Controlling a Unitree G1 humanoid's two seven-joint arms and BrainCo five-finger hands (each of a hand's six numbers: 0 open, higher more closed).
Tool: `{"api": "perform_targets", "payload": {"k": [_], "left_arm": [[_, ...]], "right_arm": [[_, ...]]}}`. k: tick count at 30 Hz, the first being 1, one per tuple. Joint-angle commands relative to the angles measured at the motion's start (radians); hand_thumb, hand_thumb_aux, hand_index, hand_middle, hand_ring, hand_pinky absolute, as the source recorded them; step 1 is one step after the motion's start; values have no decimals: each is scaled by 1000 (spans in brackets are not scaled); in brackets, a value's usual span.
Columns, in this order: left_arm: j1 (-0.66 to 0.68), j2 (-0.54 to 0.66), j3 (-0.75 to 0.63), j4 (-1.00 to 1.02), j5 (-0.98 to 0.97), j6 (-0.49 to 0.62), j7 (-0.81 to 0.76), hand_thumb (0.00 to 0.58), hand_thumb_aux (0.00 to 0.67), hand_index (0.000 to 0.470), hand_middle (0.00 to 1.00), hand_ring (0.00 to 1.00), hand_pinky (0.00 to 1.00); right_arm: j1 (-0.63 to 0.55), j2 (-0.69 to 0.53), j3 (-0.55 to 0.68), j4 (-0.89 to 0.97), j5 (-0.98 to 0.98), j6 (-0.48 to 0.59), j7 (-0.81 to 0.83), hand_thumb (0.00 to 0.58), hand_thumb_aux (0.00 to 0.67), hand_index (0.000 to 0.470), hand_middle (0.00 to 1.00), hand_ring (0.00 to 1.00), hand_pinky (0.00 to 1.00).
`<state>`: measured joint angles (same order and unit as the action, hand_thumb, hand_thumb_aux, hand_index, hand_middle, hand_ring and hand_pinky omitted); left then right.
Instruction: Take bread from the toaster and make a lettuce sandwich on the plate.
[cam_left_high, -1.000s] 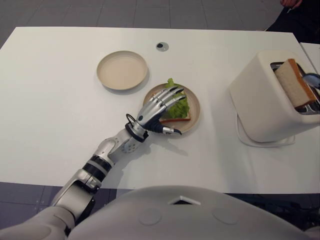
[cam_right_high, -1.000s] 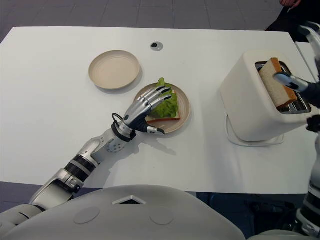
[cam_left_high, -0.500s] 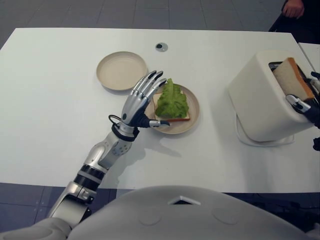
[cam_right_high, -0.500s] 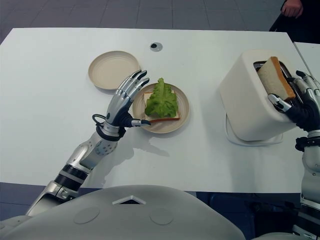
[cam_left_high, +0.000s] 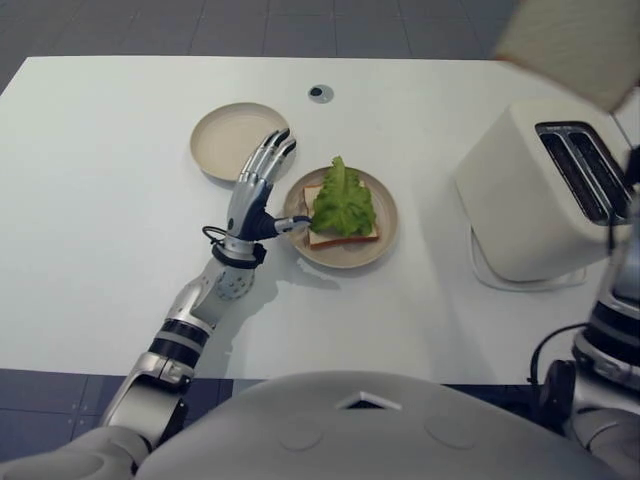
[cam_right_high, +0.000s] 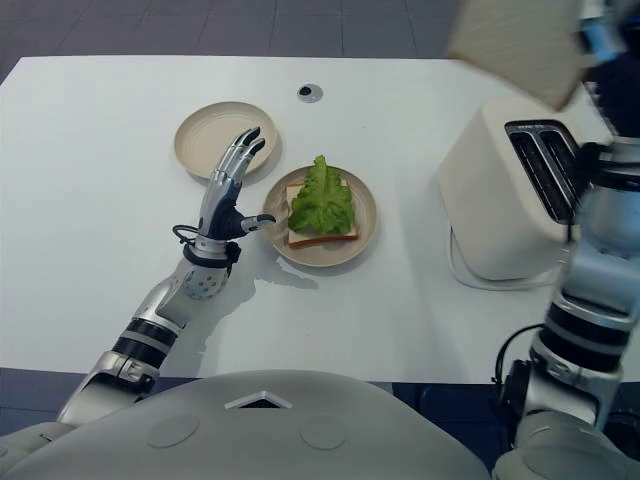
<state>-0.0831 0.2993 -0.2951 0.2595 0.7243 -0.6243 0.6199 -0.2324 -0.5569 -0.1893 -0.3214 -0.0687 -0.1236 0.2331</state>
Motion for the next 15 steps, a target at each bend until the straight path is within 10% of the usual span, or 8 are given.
{"api": "perform_targets", "payload": {"k": [1,15], "left_arm": [[-38,28,49,19,-9,5,2,0,0,0,0,0,0],[-38,81,-13,72,121,-107,32,0,0,0,0,0,0]], "right_arm": [[-66,45,200,307,105,62,285,580,670,470,1000,1000,1000],[-11,233,327,442,81,92,274,580,670,470,1000,1000,1000]]}}
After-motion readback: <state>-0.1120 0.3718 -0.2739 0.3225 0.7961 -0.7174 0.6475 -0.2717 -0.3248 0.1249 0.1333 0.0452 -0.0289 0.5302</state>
